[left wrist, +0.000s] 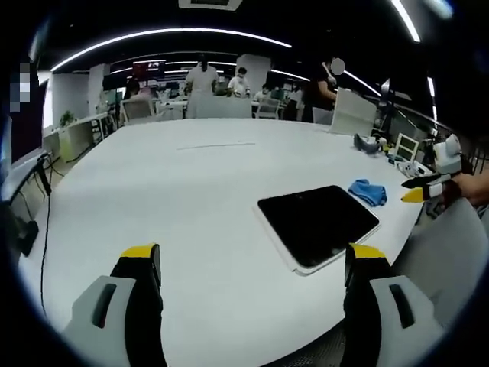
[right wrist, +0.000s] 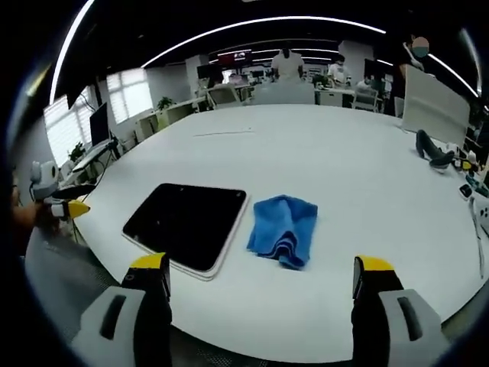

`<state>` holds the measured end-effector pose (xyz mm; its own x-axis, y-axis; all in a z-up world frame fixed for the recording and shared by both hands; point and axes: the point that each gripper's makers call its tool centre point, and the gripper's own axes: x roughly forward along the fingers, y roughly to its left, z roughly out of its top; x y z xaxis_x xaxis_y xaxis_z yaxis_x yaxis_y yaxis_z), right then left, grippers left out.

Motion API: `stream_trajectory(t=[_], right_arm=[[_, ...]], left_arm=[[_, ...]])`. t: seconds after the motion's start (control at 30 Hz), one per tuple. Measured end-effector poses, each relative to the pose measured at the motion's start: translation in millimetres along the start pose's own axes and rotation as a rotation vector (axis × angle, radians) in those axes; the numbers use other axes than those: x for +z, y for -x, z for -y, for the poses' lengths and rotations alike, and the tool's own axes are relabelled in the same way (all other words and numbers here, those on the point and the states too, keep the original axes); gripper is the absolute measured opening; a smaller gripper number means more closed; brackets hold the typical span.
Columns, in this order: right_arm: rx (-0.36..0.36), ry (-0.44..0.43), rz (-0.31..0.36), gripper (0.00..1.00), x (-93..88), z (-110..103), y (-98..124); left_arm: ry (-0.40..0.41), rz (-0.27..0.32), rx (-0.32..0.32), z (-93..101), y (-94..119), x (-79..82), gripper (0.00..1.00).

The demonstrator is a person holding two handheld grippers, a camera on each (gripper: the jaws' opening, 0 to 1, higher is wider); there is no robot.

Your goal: Wipe the mirror surface with the cleaning cloth until all visible marks leave the cleaned area.

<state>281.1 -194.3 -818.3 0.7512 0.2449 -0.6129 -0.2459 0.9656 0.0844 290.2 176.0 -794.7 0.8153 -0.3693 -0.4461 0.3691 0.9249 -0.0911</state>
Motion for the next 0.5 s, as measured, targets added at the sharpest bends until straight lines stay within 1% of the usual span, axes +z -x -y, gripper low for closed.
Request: stream_trajectory(t=[0.17, 0.2, 0.33, 0.47, 0.5], right_arm=[[0.013, 0.02, -0.006, 0.98, -2.3, -2.8, -2.5], [0.015, 0.014, -0.006, 0.98, -2.6, -2.4, -2.6], [0.003, 0.002, 0.0, 0.98, -2.0, 0.4, -2.2], [0.001, 0.015, 0.004, 0.98, -1.1, 1.0, -2.3], [-0.003, 0.03, 0.0, 0.98, -1.6, 1.4, -2.2]], left_arm=[[-0.004, -0.009, -0.008, 2.4, -0.2, -1.7, 0.99], [-0.006, -0.007, -0.01, 3.0, 0.0, -1.2, 0.99], [-0.002, -0.014, -0.02, 5.1, -0.6, -2.7, 0.99], [0.002, -0.017, -0.025, 5.8, -0.8, -3.3, 0.99], [0.002, -0.019, -0.025, 6.0, -0.9, -3.6, 0.99]])
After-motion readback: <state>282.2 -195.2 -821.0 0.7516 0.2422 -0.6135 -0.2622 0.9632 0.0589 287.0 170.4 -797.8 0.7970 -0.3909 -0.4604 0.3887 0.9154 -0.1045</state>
